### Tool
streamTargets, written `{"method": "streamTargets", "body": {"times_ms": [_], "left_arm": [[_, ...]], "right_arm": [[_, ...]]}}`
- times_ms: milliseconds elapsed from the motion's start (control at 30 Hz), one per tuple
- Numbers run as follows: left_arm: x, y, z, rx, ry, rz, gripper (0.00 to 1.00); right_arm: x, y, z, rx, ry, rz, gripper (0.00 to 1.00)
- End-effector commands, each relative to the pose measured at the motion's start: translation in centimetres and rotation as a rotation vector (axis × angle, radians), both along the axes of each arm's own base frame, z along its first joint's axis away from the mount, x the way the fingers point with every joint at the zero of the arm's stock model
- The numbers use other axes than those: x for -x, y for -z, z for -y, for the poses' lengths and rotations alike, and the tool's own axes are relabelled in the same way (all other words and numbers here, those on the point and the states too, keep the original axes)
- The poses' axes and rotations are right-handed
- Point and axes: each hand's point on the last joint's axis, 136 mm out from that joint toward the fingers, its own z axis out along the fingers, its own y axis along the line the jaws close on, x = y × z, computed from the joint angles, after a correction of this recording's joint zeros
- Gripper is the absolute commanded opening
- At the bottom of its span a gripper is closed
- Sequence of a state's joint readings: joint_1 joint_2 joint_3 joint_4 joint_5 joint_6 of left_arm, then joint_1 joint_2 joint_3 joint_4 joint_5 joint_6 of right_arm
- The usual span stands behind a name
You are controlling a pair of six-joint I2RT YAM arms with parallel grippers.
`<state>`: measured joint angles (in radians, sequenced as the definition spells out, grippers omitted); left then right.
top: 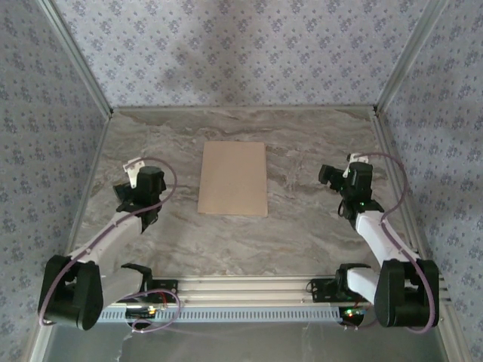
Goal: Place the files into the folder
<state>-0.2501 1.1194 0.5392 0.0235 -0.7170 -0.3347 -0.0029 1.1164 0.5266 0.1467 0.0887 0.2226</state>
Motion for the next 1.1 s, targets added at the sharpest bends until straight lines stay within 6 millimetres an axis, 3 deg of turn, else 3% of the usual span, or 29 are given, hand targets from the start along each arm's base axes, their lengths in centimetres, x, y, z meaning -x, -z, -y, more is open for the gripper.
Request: {"method": "streamTargets", "body": {"times_ms": [0,200,333,433,733,1067], "left_arm": [[-1.5,-1.1,-0.4,-0.034,0.034,0.042,1.00],[-2.2,1.8,-2.0,0.005,0.055,0.051,1.00],[-3.2,3.4,-1.4,0.077,0.157,0.085,1.00],[-4.4,2.8,0.4,0.085,0.279,0.149,1.00],[-4.9,2.5,1.2,0.040,0.350,0.158,1.00],[-3.7,2.0,0.0,0.064,0.337,0.237,1.00]], "right_arm": [[-1.2,-0.6,1.3,0.134,0.024,0.051,1.00],[-2.2,2.0,1.8,0.201,0.017,0.076,1.00],[-3.0,2.9,1.2,0.204,-0.032,0.091,1.00],[-2.8,3.2,0.6,0.226,-0.075,0.171,1.00],[-3.3,5.3,-0.7,0.213,-0.169,0.156,1.00],[-3.8,5.5,0.3,0.210,-0.109,0.121,1.00]]}}
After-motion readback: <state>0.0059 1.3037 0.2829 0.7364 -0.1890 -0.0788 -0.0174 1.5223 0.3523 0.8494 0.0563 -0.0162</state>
